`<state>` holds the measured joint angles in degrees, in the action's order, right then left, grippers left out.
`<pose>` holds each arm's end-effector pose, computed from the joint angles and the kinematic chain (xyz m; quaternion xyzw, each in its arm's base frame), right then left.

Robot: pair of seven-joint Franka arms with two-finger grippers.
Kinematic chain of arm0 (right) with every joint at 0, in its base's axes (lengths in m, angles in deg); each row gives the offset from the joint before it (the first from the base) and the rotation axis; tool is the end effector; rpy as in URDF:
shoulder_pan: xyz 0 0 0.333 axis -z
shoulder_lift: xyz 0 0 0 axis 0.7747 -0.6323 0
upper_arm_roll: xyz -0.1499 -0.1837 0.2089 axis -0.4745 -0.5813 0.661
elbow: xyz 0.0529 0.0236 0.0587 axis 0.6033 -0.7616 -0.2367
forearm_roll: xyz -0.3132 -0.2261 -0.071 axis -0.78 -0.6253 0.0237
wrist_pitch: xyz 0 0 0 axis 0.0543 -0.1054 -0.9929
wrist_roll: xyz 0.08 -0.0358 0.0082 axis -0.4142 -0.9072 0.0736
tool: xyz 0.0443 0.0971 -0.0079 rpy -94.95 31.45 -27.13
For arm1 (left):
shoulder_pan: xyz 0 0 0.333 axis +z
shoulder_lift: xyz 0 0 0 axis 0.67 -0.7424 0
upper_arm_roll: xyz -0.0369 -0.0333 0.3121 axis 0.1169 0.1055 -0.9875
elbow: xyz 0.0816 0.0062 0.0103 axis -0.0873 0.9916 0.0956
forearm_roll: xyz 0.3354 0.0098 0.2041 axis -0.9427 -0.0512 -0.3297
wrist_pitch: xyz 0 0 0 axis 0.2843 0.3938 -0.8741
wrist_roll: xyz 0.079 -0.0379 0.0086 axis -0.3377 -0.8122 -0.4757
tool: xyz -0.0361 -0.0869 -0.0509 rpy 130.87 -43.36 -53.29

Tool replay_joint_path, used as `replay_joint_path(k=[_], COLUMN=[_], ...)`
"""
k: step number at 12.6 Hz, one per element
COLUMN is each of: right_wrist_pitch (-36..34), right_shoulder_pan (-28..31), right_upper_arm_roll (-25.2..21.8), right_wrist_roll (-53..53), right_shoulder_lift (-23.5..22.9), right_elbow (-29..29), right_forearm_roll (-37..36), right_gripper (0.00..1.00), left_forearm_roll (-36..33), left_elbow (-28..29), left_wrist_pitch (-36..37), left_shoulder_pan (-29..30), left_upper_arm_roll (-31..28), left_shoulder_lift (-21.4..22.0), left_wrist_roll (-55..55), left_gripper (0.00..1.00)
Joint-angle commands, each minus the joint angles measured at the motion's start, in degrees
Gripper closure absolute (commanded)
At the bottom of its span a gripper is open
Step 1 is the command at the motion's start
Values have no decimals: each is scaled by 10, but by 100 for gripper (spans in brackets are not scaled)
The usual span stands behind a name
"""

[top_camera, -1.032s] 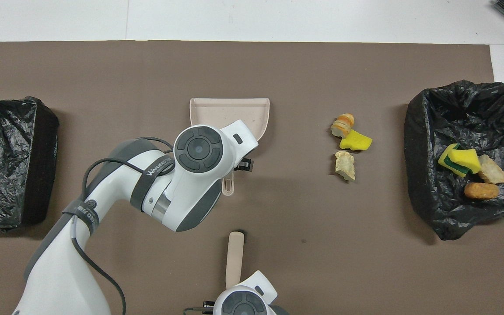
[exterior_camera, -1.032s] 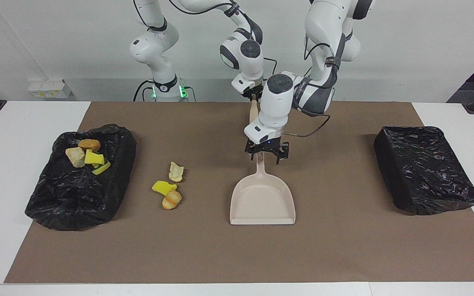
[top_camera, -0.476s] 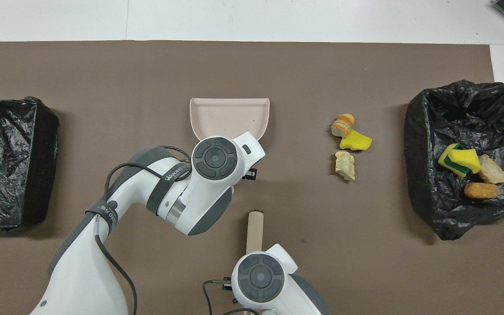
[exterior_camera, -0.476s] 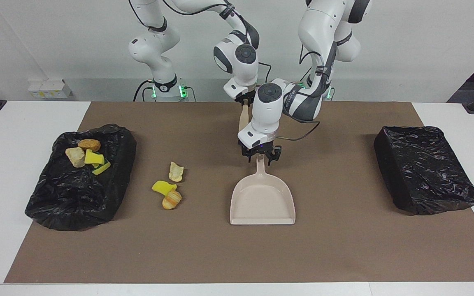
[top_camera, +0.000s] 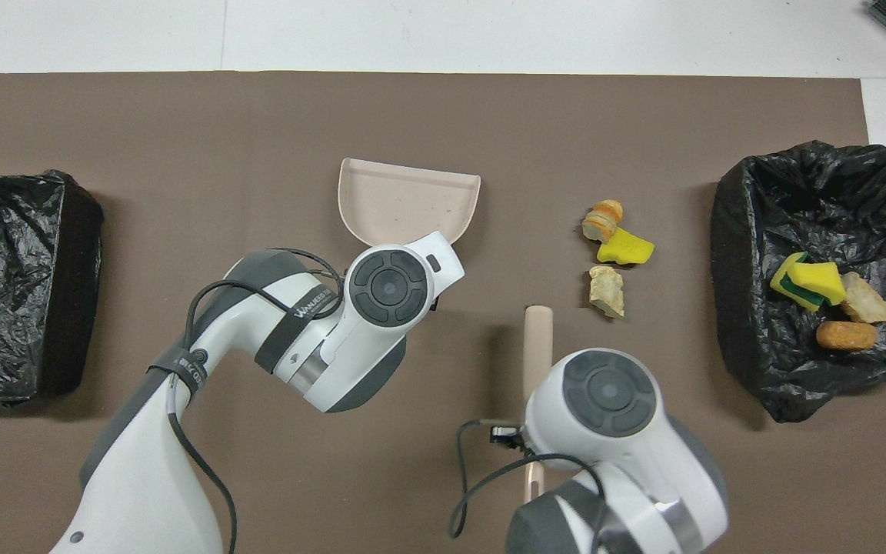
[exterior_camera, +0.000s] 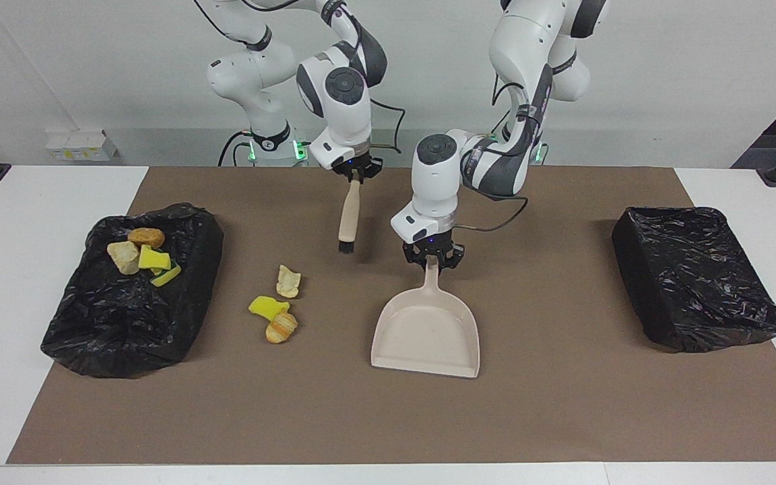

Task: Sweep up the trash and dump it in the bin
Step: 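Grasp the brush with the right gripper while the left gripper holds the dustpan, then sweep the remaining debris toward the dustpan with the right gripper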

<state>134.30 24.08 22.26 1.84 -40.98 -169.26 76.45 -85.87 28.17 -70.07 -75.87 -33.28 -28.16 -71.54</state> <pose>0.4049 0.2500 0.4120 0.9906 -0.0636 -0.1199 0.0178 0.5090 -0.3851 0.3510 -0.9839 0.1594 -0.0681 0.0441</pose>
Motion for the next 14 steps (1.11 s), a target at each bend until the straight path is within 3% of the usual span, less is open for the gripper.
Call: replay_joint_path(k=[1,4,6,7,10,14], right_wrist_pitch=[-24,-28,-73,-81,-48,-31], right_shoulder_pan=[59,150,174,188,226,220], right_upper_arm_roll=[7,5,5,5,5,5], right_wrist_roll=[60,235,301,347,421,432], right_shoulder_lift=[-45,-99,-160,-183,-206,-240], right_elbow=[69,132,208,231,236,235], right_forearm_roll=[-77,-143,-223,-244,-294,-302], right_gripper=[100,100,100,100,100,100], left_forearm_roll=[-20,-17,-12,-10,55,71], left_elbow=[8,18,37,55,78,78], left_wrist_pitch=[-2,19,17,12,5,-6], left_shoulder_pan=[-9,-6,-3,-2,-2,6], left_upper_arm_roll=[-7,-4,-3,-3,-4,-4], left_shoulder_lift=[26,37,45,51,59,58], left_wrist_roll=[18,144,166,192,316,321], left_gripper=[100,98,80,76,71,62])
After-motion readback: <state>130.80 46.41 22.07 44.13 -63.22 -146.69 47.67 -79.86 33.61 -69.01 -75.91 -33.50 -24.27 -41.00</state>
